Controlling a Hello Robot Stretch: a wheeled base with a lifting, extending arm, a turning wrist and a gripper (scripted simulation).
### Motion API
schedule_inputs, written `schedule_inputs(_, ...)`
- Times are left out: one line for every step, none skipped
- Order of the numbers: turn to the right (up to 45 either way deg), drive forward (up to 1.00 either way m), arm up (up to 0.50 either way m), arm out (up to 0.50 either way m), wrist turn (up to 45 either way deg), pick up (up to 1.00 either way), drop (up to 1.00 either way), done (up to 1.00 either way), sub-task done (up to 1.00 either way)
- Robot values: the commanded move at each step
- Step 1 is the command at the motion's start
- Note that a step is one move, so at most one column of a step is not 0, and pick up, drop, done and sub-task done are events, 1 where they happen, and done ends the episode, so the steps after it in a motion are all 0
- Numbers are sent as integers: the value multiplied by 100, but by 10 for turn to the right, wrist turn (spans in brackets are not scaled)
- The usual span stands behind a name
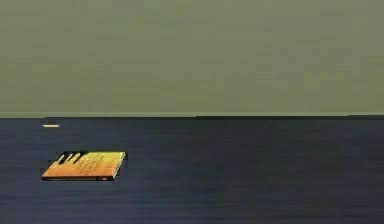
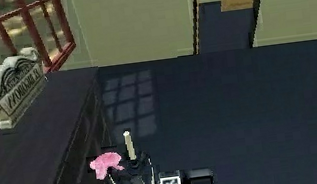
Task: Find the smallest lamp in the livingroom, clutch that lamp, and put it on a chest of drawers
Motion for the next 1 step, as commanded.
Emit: schedule_inputs(150, 0, 0, 0, 0, 0, 0, 0, 0)
